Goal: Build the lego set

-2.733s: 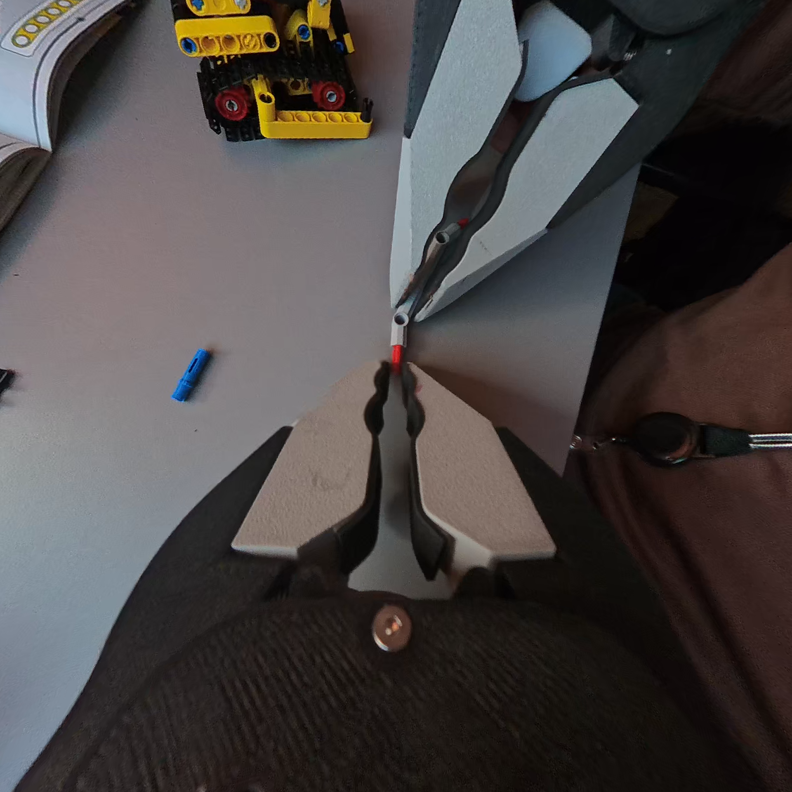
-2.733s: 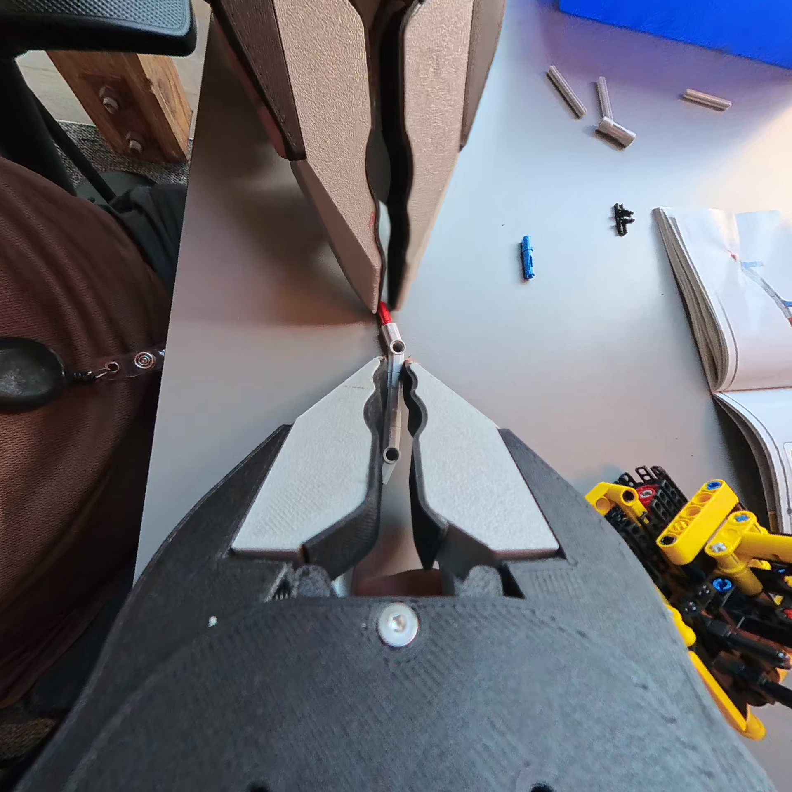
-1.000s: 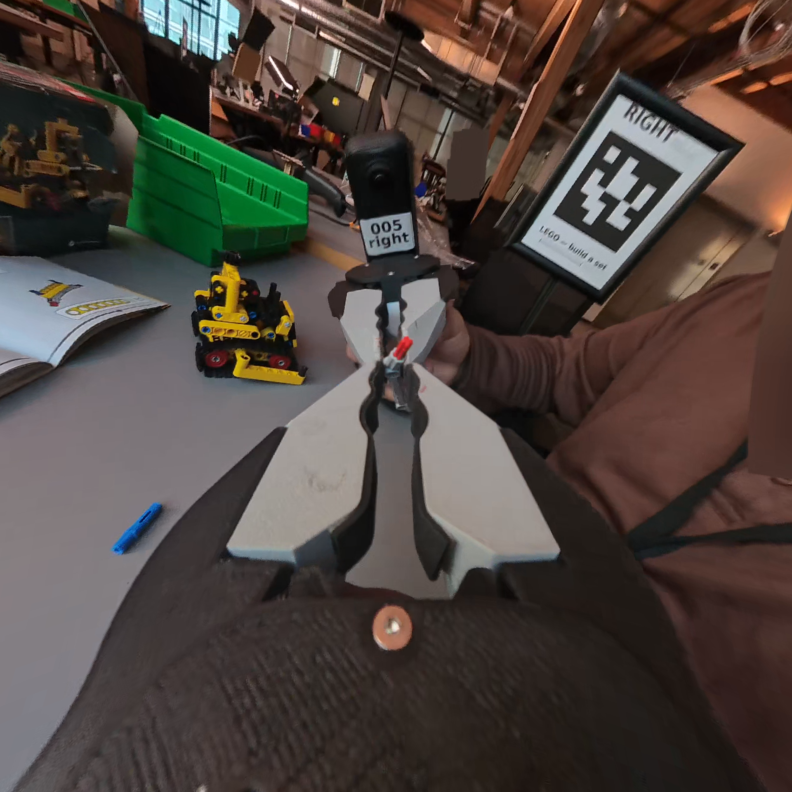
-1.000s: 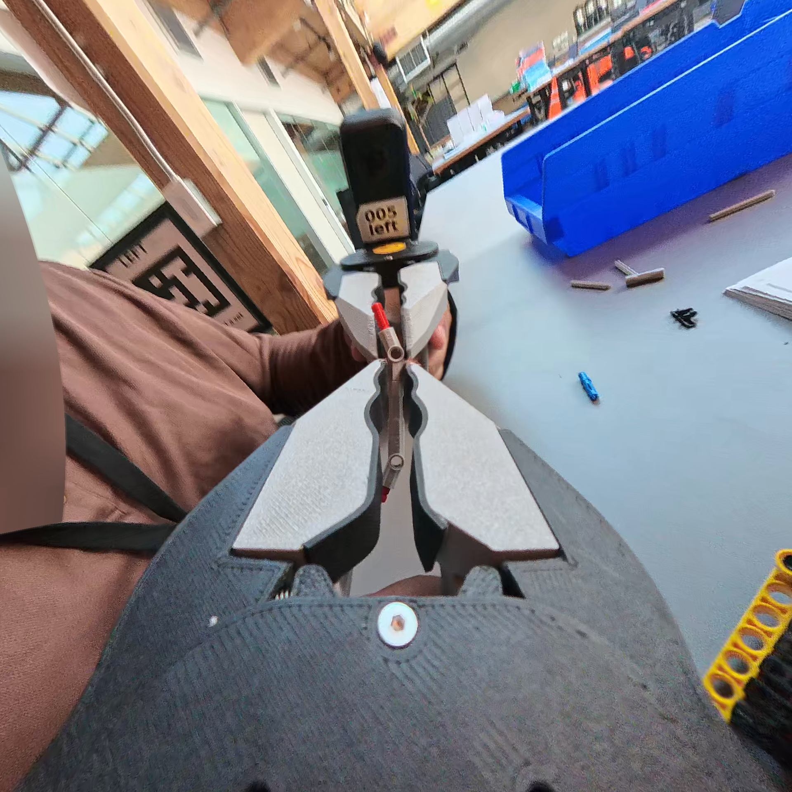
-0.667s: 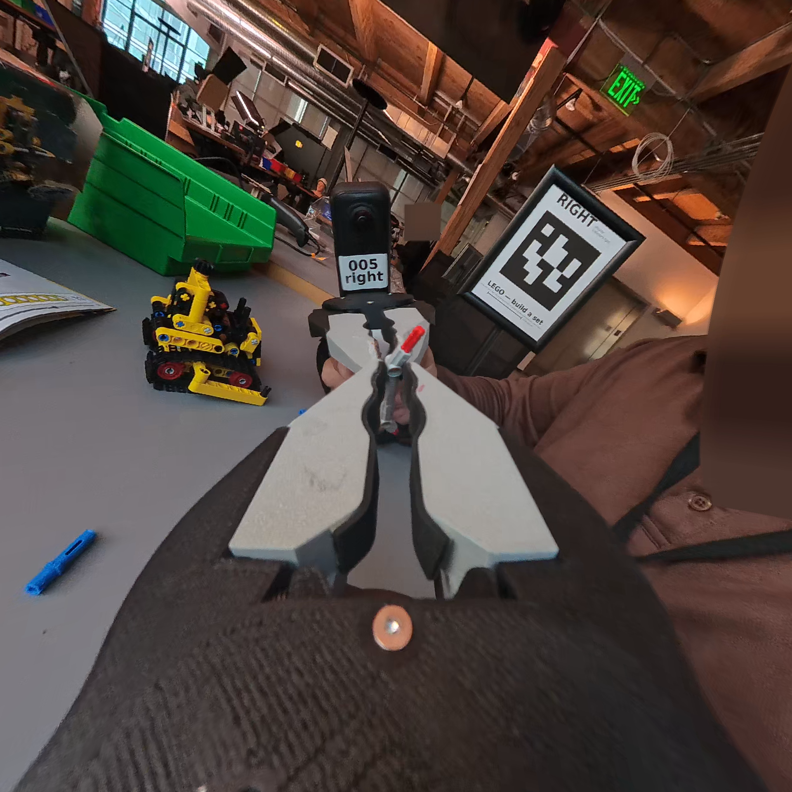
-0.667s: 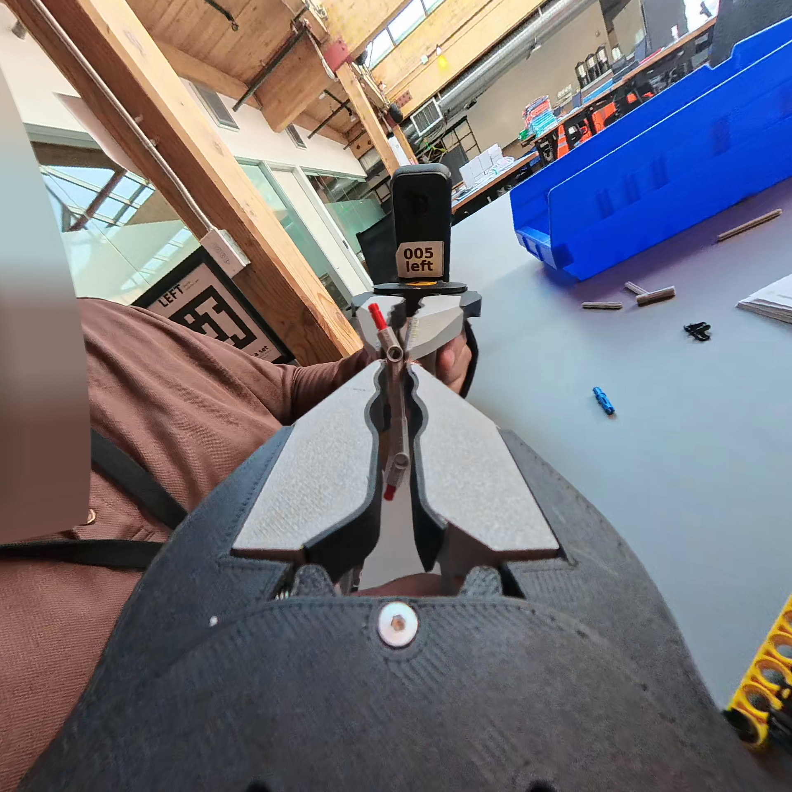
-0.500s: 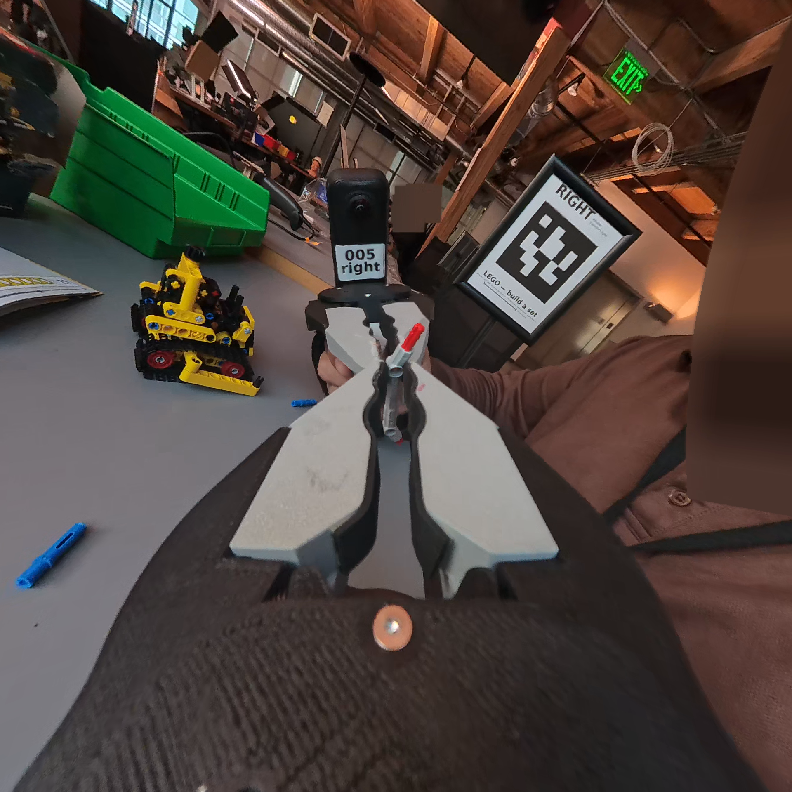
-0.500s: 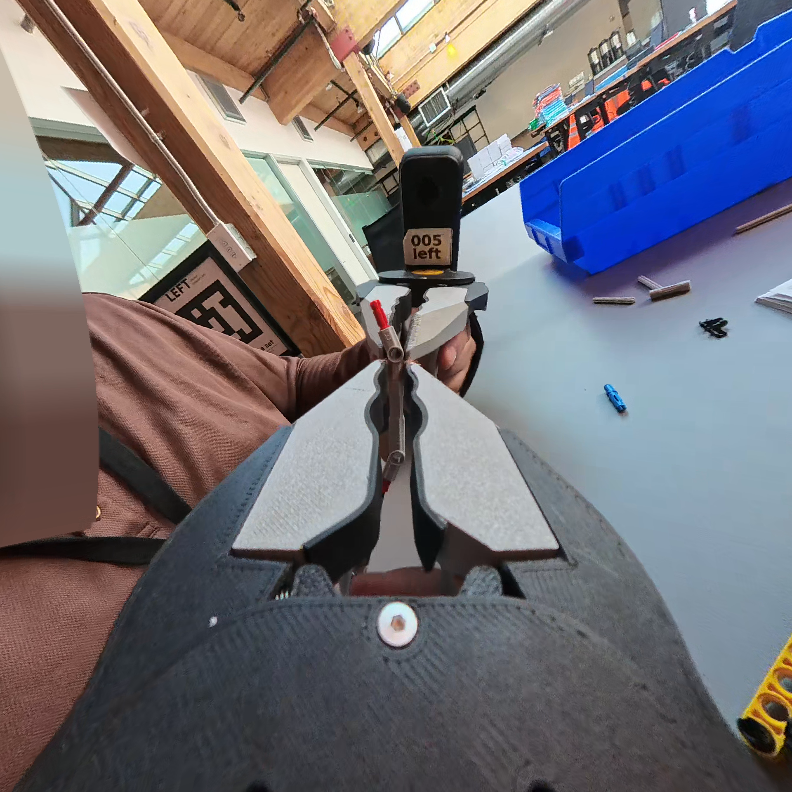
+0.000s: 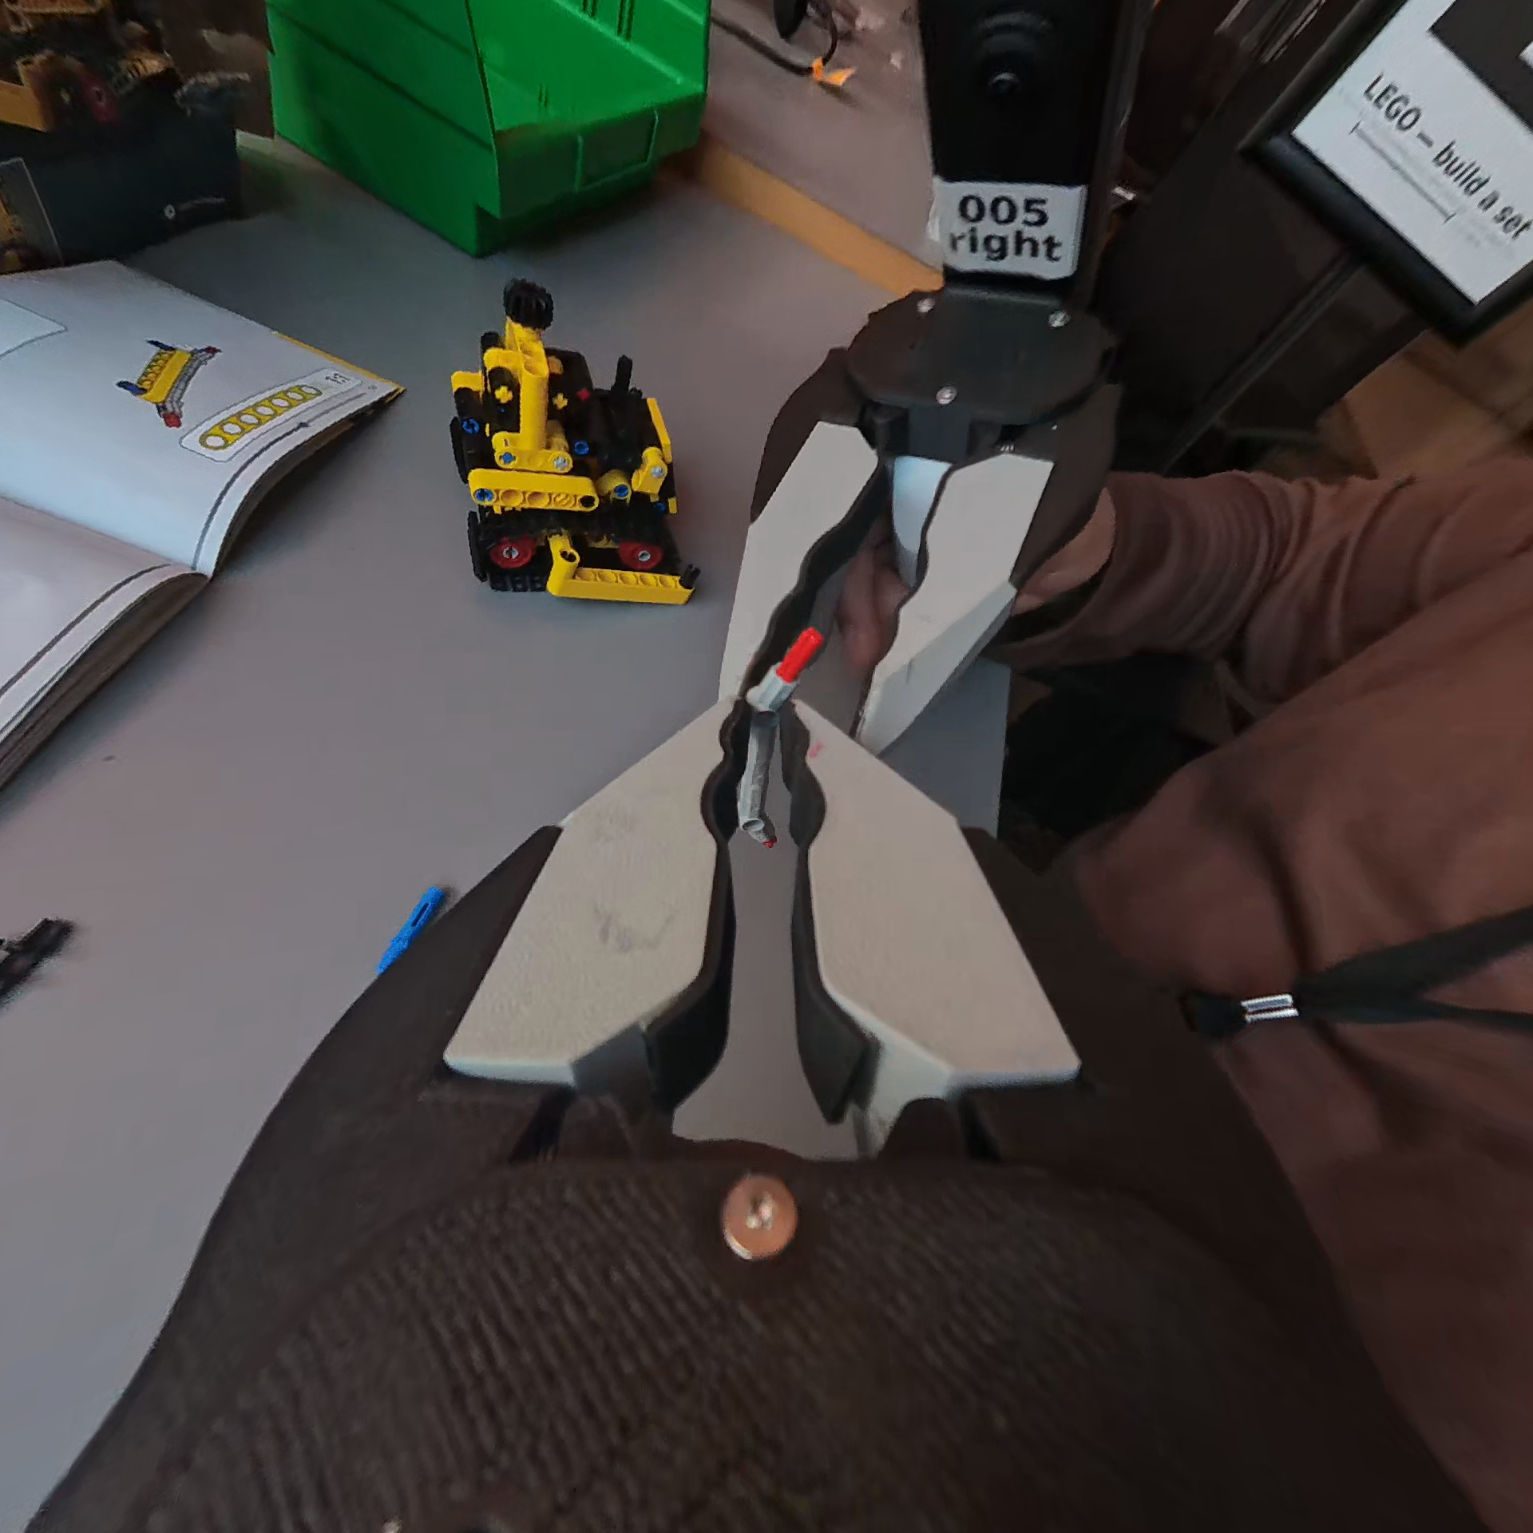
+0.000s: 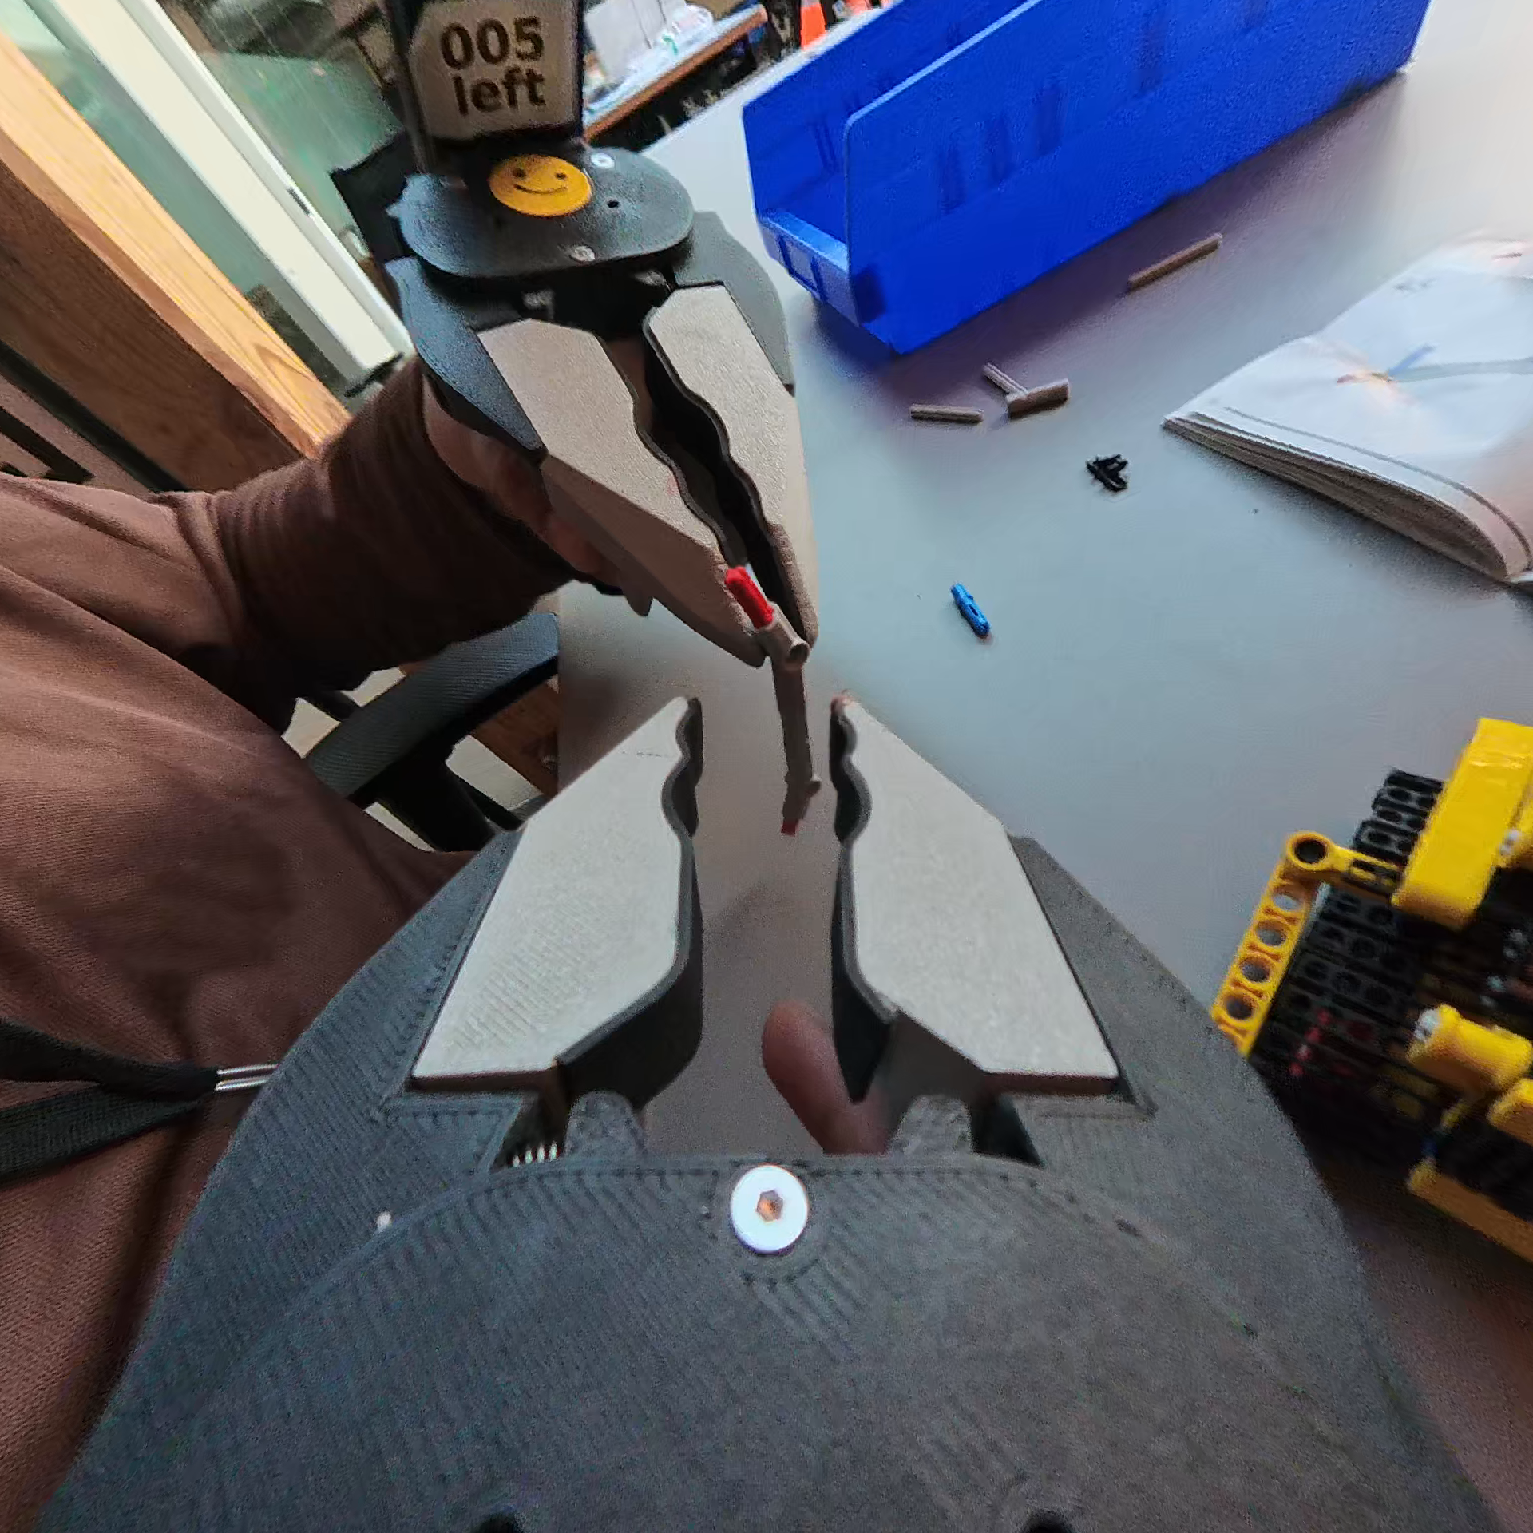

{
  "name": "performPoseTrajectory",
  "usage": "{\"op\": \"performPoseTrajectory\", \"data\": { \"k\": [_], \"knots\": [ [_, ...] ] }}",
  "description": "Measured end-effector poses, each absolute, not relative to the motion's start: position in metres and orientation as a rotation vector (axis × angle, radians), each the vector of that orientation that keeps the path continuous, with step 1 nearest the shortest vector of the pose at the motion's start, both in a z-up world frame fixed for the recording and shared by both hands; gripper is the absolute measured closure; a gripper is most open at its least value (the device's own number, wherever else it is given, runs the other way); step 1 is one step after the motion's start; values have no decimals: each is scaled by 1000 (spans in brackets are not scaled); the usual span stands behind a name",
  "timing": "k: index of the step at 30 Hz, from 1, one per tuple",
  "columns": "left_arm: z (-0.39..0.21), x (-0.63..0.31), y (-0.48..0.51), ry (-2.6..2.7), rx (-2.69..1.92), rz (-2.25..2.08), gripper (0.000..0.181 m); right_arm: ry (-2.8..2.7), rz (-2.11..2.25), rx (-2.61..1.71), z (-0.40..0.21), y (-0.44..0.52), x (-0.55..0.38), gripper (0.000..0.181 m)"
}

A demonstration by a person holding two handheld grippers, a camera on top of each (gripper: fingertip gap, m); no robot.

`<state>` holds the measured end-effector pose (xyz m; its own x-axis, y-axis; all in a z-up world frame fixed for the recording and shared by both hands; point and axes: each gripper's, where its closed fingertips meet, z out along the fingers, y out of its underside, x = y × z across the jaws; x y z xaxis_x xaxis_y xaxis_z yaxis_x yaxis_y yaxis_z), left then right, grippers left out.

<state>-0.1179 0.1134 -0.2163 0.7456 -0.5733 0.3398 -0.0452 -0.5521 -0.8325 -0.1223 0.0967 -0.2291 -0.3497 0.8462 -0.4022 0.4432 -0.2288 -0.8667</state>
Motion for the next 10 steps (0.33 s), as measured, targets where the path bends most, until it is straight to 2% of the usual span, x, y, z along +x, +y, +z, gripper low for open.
{"op": "performPoseTrajectory", "data": {
  "k": [5, 10],
  "knots": [
    [-236, -112, 103, 652, -2234, -837, 176, -1733, 1363, -1518, -236, 118, -104, 149],
    [-272, -100, 115, 907, -2425, -648, 177, -1798, 1206, -1431, -238, 126, -81, 152]
  ]
}}
